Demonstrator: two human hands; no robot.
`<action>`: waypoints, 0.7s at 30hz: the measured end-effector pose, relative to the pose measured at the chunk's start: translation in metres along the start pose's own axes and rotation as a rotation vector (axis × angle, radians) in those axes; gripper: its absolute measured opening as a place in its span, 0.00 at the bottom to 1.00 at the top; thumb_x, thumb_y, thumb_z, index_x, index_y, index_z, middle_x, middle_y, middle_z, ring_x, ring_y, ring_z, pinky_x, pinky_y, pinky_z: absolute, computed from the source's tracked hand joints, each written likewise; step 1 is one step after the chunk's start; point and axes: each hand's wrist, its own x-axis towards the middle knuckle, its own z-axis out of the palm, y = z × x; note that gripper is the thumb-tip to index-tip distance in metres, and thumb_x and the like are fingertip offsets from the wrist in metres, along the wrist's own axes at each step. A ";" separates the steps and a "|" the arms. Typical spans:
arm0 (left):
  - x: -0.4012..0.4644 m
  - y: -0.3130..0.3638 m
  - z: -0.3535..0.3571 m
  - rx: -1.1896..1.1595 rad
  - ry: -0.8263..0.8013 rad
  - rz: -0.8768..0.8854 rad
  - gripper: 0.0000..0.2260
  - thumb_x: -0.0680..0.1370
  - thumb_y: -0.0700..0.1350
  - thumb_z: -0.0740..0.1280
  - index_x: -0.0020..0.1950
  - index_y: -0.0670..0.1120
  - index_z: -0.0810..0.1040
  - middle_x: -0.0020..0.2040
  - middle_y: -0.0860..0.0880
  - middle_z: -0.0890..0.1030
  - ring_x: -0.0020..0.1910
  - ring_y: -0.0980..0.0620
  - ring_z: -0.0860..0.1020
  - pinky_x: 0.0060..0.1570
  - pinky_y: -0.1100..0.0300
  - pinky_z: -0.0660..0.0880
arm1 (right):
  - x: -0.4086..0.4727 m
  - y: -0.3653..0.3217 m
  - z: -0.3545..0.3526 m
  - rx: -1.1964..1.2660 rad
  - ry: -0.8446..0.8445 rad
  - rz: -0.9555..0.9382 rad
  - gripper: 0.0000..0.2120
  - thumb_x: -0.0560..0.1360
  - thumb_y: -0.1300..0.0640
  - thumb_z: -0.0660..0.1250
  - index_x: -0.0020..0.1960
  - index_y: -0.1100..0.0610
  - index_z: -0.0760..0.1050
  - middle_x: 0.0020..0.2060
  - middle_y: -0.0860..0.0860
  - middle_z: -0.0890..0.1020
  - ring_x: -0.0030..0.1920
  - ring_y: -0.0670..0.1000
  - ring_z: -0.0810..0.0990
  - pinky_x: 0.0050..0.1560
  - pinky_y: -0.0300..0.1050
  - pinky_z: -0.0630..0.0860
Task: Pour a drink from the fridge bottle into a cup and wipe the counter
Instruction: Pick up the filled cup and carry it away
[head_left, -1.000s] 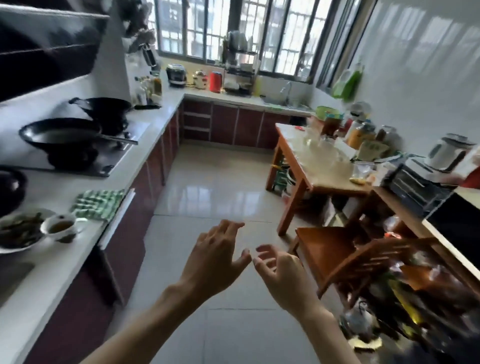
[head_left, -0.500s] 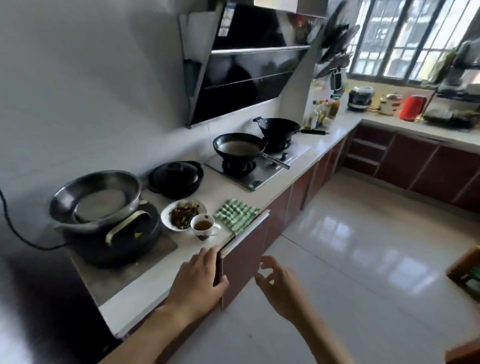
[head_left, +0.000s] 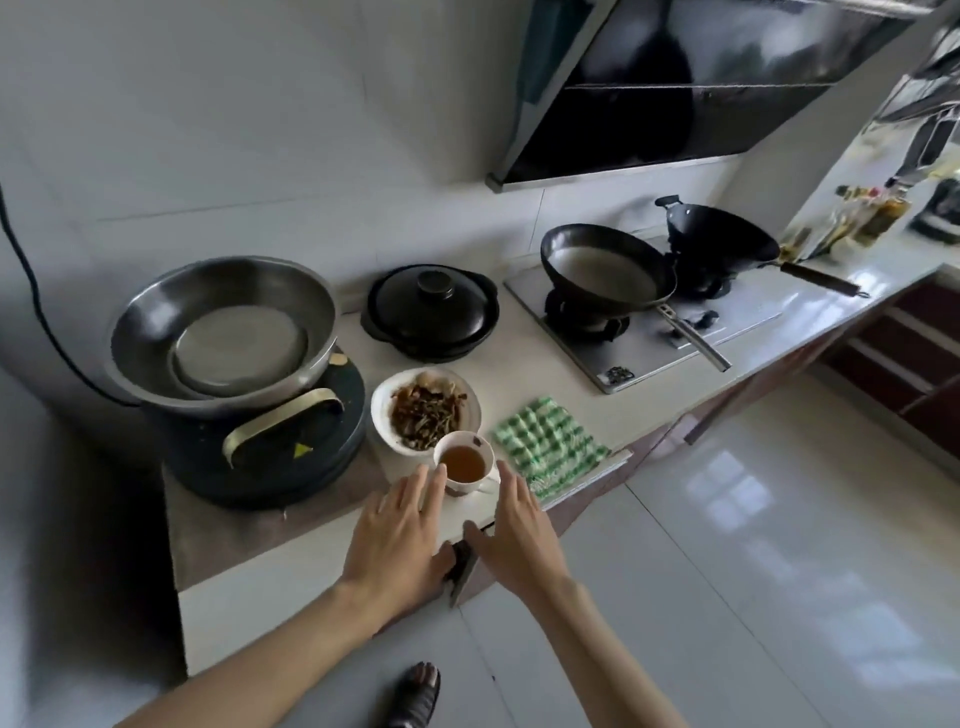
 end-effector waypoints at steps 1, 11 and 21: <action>0.019 -0.006 0.013 -0.062 -0.016 -0.013 0.46 0.67 0.56 0.77 0.78 0.41 0.59 0.72 0.40 0.71 0.64 0.42 0.76 0.55 0.48 0.78 | 0.020 0.003 0.004 0.003 -0.001 0.021 0.45 0.75 0.47 0.70 0.81 0.57 0.47 0.78 0.54 0.63 0.76 0.54 0.65 0.73 0.49 0.67; 0.124 -0.044 0.083 -0.616 -0.181 -0.143 0.42 0.68 0.60 0.76 0.75 0.56 0.57 0.68 0.55 0.74 0.63 0.53 0.76 0.54 0.52 0.79 | 0.141 0.038 0.038 -0.034 -0.248 0.201 0.49 0.68 0.44 0.77 0.77 0.56 0.52 0.69 0.57 0.75 0.65 0.59 0.77 0.58 0.57 0.79; 0.138 -0.020 0.076 -0.678 -0.190 -0.213 0.39 0.64 0.60 0.77 0.70 0.55 0.64 0.62 0.57 0.79 0.57 0.52 0.80 0.42 0.57 0.74 | 0.136 0.059 0.018 0.018 -0.217 0.234 0.40 0.66 0.44 0.77 0.68 0.51 0.59 0.58 0.52 0.81 0.54 0.58 0.81 0.45 0.49 0.76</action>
